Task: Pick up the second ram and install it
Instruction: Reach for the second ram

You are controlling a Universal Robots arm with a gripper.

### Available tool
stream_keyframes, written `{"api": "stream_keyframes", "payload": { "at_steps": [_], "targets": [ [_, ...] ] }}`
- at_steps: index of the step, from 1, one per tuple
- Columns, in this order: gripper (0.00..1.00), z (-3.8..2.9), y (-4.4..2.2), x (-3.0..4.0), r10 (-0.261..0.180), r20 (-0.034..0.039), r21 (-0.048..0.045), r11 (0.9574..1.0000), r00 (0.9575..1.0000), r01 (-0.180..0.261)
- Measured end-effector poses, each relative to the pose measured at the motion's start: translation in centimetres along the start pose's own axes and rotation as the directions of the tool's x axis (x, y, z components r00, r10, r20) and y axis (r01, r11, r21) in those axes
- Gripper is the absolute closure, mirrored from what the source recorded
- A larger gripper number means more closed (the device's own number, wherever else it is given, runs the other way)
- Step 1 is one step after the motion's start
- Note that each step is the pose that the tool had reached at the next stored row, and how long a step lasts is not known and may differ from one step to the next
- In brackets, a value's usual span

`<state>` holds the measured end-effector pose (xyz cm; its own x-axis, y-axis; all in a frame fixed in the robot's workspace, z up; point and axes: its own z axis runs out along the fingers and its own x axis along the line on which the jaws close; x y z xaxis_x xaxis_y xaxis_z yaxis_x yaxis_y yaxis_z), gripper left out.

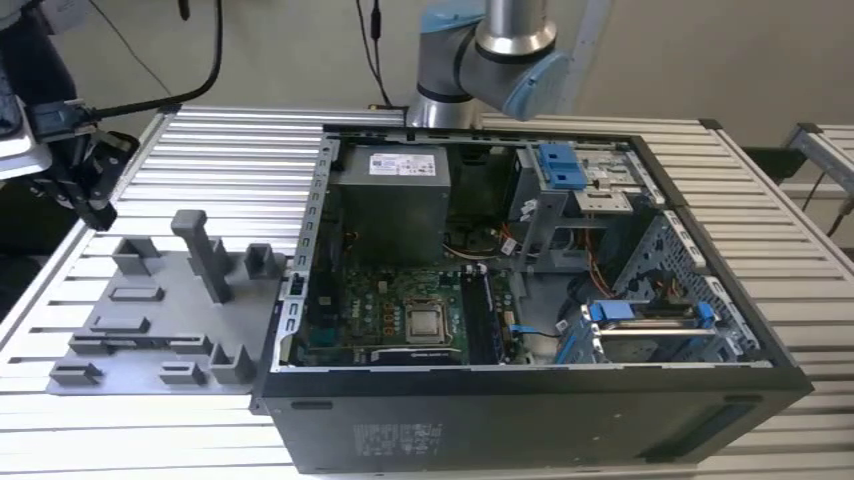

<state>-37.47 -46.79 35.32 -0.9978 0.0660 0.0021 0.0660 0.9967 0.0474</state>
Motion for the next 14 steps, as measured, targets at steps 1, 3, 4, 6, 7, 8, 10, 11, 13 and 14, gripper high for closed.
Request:
{"api": "stream_keyframes", "payload": {
  "at_steps": [1, 3, 4, 6, 7, 8, 10, 11, 13, 14],
  "targets": [
    [0.89, 0.09, -0.17, -0.01, 0.0, -0.0015, 0.0001, 1.0, 1.0, 0.0],
    [0.89, 0.2, -0.37, -0.05, 0.0, -0.0062, 0.0003, 1.0, 1.0, 0.0],
    [0.89, 0.24, -0.47, -0.06, 0.0, -0.0088, 0.0006, 1.0, 1.0, 0.0],
    [0.89, 0.3, -0.67, -0.09, 0.0, -0.0141, 0.0011, 1.0, 0.9999, 0.0],
    [0.89, 0.33, -0.79, -0.1, 0.0, -0.0161, 0.0011, 1.0, 0.9999, 0.0],
    [0.89, 0.34, -0.92, -0.11, 0.0, -0.0181, 0.0012, 1.0, 0.9998, 0.0],
    [0.89, 0.38, -1.12, -0.12, 0.0, -0.0207, 0.0015, 1.0, 0.9998, 0.0],
    [0.89, 0.38, -1.13, -0.12, 0.0, -0.021, 0.0014, 1.0, 0.9998, 0.0],
    [0.89, 0.38, -1.15, -0.12, 0.0, -0.0211, 0.0014, 1.0, 0.9998, 0.0],
    [0.89, 0.38, -1.15, -0.12, 0.0, -0.0211, 0.0014, 1.0, 0.9998, 0.0]
  ]
}}
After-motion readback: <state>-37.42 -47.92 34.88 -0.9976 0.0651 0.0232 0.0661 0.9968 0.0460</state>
